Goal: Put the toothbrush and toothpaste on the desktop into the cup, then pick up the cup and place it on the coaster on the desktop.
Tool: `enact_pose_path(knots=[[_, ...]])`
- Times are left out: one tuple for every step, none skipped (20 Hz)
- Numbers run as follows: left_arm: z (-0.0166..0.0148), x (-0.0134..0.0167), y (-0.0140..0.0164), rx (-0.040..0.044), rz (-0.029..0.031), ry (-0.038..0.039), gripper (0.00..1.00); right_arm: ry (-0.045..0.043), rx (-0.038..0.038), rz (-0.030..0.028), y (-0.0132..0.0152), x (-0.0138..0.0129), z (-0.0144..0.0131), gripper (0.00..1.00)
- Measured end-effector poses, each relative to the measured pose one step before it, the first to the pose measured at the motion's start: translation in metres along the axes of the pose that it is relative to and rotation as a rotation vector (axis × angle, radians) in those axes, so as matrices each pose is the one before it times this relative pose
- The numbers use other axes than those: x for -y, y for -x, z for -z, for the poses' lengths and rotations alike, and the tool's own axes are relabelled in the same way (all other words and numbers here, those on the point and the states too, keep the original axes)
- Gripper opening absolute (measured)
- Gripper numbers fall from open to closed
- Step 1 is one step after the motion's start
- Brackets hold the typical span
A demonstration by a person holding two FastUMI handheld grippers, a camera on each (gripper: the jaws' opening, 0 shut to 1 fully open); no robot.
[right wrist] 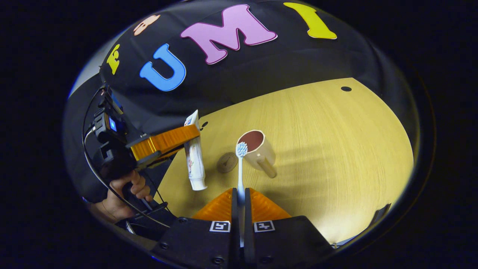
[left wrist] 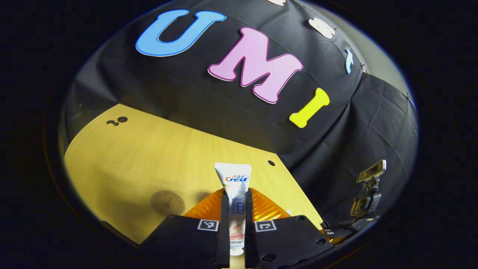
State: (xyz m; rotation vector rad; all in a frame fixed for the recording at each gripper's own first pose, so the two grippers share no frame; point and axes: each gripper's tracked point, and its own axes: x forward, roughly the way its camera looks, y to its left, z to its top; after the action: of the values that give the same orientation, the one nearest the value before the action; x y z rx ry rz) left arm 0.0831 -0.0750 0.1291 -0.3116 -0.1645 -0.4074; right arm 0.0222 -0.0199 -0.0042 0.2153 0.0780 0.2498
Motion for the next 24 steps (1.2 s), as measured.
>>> enact_pose_path(knots=[[-0.00403,0.00583,-0.00744,0.01572,0.02007,0.0017,0.21,-0.00449,-0.0018,0.00026,0.0005,0.00368,-0.00076,0.08],[-0.00597,0.00738,-0.00578,0.02393,0.0258,0.00505,0.2,-0.00329,-0.00007,-0.00117,0.00185,0.00249,0.00056,0.08],[-0.00549,0.00556,-0.00594,0.0285,0.02409,0.00372,0.2,-0.00079,-0.00325,-0.00082,0.00151,0.00302,0.00003,0.08],[-0.0069,0.00356,-0.00612,0.02933,0.01395,-0.00339,0.2,0.00328,-0.00259,-0.00168,0.00074,0.00332,0.00045,0.08],[-0.00386,-0.00036,-0.00672,0.02333,0.00554,-0.00807,0.2,0.00407,-0.00576,0.00135,0.00097,0.0029,0.00075,0.08],[-0.00452,-0.00071,-0.00488,0.02006,-0.00173,-0.00679,0.2,0.0016,-0.00382,-0.00142,0.00247,0.003,0.00168,0.08],[-0.00298,-0.00128,-0.00694,0.01471,-0.00212,-0.00047,0.2,-0.00171,-0.00466,-0.00314,0.00017,0.00248,0.00022,0.08],[-0.00289,-0.00216,-0.00666,0.01561,-0.00387,0.00163,0.2,0.00143,-0.00598,-0.00389,0.00047,0.00118,0.00261,0.08],[-0.0011,-0.00386,-0.00691,0.01706,-0.00817,0.00083,0.2,0.00383,-0.00478,-0.00142,0.00072,0.0018,0.00174,0.08],[-0.00239,-0.00327,-0.00662,0.01657,-0.00391,0.00043,0.2,0.00349,-0.00867,-0.00478,0.00185,0.00174,0.0023,0.08],[-0.00021,-0.00236,-0.00731,0.01456,-0.00142,-0.0015,0.25,0.00296,-0.00511,-0.00169,0.00082,0.00235,0.00112,0.08],[-0.00059,-0.00299,-0.0059,0.01552,-0.00365,-0.00553,0.2,0.00113,-0.00603,-0.00395,0.00004,0.00274,0.00067,0.08],[0.00187,-0.0032,-0.00612,0.01324,-0.00651,-0.00538,0.2,-0.00308,-0.00496,-0.00331,-0.00006,0.00265,0.00109,0.08],[0.00245,-0.00286,-0.0062,0.00978,-0.00825,-0.00082,0.2,-0.00288,-0.00382,-0.00206,0.00115,0.00307,0.00084,0.08],[0.00582,-0.00269,-0.00613,0.0023,-0.00774,0.00329,0.2,-0.00244,-0.00409,-0.00195,0.00045,0.003,0.00028,0.08],[0.00582,-0.00199,-0.00527,-0.00387,-0.00616,0.0009,0.2,0.00165,-0.00497,-0.00024,0.00105,0.00076,0.00161,0.08],[0.00532,-0.00165,-0.0034,-0.00583,-0.00894,-0.0036,0.2,0.00356,-0.00282,0.00374,0.00131,0.00195,0.00011,0.08],[0.00575,-0.00124,-0.00379,-0.00793,-0.00365,-0.00694,0.2,-0.00012,-0.00259,-0.00112,-0.00012,0.0052,0.001,0.08],[0.00599,-0.00022,-0.00342,-0.007,-0.00685,-0.00847,0.2,-0.00067,0.00011,0.0026,0.00039,0.00531,-0.00018,0.08],[0.00463,-0.00021,-0.00198,-0.01021,-0.00497,-0.00917,0.2,-0.00402,-0.00039,0.00231,0.00104,0.0044,-0.00098,0.08],[0.00525,0.00068,-0.00262,-0.01067,-0.00257,-0.00931,0.2,-0.00447,0.00219,0.00217,0.00132,0.00351,-0.00124,0.08],[0.00532,0.00025,-0.00088,-0.01057,-0.00354,-0.00997,0.2,-0.00444,0.0021,0.00292,0.00094,0.0029,-0.00064,0.08],[0.0059,0.0001,-0.00088,-0.01325,-0.00425,-0.00926,0.2,-0.00498,0.00213,0.0022,-0.0005,0.00216,-0.00065,0.08],[0.00397,-0.00128,0.00075,-0.01094,-0.00964,-0.00896,0.2,-0.00286,0.00339,0.00364,-0.0005,0.0028,-0.00185,0.08]])
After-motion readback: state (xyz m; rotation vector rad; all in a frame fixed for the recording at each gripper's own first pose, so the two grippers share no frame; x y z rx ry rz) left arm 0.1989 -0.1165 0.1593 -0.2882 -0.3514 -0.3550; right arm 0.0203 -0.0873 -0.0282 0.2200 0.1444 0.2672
